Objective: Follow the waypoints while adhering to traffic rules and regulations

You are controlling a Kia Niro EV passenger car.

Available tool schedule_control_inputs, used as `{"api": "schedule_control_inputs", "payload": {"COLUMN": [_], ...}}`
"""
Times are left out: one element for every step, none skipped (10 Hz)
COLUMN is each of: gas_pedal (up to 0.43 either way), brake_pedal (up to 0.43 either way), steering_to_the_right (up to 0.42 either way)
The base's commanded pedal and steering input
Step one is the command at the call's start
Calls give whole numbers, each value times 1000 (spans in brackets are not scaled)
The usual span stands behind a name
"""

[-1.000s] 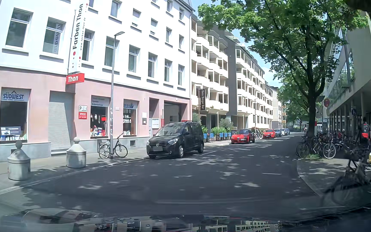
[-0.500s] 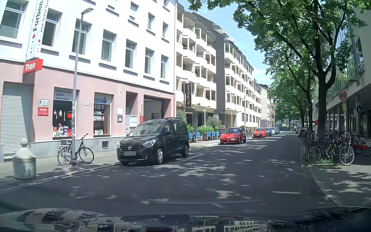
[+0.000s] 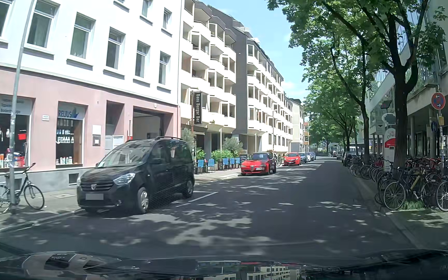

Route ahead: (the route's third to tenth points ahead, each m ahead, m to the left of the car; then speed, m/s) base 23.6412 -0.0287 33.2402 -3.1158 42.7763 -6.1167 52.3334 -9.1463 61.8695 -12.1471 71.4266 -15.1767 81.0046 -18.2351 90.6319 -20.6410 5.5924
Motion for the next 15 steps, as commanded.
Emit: {"api": "schedule_control_inputs", "payload": {"gas_pedal": [67, 87, 87, 98, 110, 110, 110, 118, 118, 118, 118, 118, 118, 118, 118], "brake_pedal": [0, 0, 0, 0, 0, 0, 0, 0, 0, 0, 0, 0, 0, 0, 0], "steering_to_the_right": [162, 163, 163, 163, 161, 158, 153, 147, 142, 137, 129, 118, 105, 95, 80]}}
